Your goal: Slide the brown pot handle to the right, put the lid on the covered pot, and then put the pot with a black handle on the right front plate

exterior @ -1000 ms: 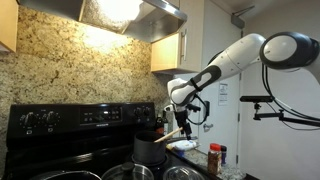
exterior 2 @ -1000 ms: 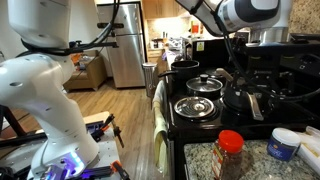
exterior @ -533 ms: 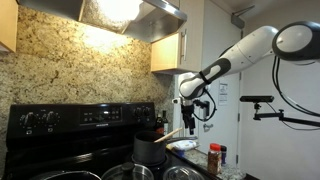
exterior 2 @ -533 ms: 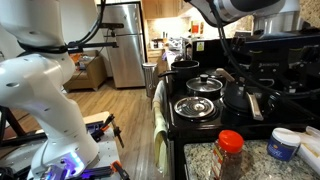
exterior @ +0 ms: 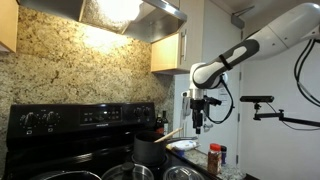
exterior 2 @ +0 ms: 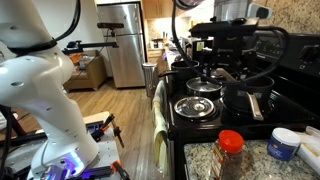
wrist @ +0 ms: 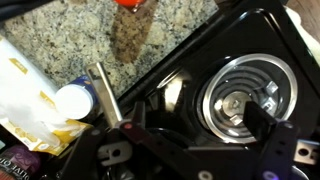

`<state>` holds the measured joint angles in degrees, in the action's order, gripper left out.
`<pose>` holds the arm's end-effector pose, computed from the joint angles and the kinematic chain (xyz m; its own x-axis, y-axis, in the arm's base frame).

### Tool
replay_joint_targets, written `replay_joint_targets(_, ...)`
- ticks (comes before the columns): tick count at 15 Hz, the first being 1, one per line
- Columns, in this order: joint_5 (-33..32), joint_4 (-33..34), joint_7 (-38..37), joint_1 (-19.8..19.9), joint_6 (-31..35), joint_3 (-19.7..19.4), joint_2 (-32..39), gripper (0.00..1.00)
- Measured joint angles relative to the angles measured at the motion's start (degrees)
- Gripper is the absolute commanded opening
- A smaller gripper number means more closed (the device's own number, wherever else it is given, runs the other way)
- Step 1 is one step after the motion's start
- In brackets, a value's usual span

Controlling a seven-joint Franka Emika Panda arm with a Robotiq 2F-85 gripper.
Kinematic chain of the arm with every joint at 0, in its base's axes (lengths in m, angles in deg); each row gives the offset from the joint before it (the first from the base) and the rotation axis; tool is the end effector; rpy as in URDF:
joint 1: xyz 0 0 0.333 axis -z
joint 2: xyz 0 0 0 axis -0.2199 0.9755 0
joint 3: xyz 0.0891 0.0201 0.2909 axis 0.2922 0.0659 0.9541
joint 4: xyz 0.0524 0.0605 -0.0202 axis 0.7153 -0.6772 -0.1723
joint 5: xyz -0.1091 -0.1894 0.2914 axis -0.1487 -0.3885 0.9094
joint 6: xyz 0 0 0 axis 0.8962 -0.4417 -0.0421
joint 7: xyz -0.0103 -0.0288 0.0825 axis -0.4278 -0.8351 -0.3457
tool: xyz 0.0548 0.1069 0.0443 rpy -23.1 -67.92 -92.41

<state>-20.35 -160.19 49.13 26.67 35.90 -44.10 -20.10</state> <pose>0.4655 -0.1996 0.4058 0.9361 0.3517 0.0022 0.3516 -0.9358 0.0266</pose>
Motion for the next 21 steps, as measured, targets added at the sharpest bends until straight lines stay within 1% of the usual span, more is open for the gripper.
replay_joint_targets(3, 0.49, -6.11, -9.48, -3.38, 0.49, 0.81, -6.13, 1.00)
replay_joint_targets(5, 2.50, -8.86, -17.58, -6.11, 2.10, 1.88, -7.63, 1.00)
replay_joint_targets(7, 4.17, -10.38, -26.45, -8.55, 5.23, 3.39, -6.75, 1.00)
replay_joint_targets(9, 5.75, -10.88, -34.48, -10.41, 9.09, 4.86, -4.24, 1.00)
replay_joint_targets(10, 7.48, -10.88, -37.37, -11.22, 11.53, 5.39, -2.57, 1.00)
replay_joint_targets(12, 9.13, -10.74, -39.45, -12.02, 14.17, 5.69, -0.13, 1.00)
replay_joint_targets(16, 9.13, -10.55, -40.10, -11.90, 14.12, 5.55, 0.49, 1.00)
replay_joint_targets(19, 8.84, -10.55, -45.51, -11.90, 13.83, 5.55, 0.94, 1.00)
replay_joint_targets(21, 7.66, -10.59, -50.98, -11.90, 13.81, 5.55, 1.66, 1.00)
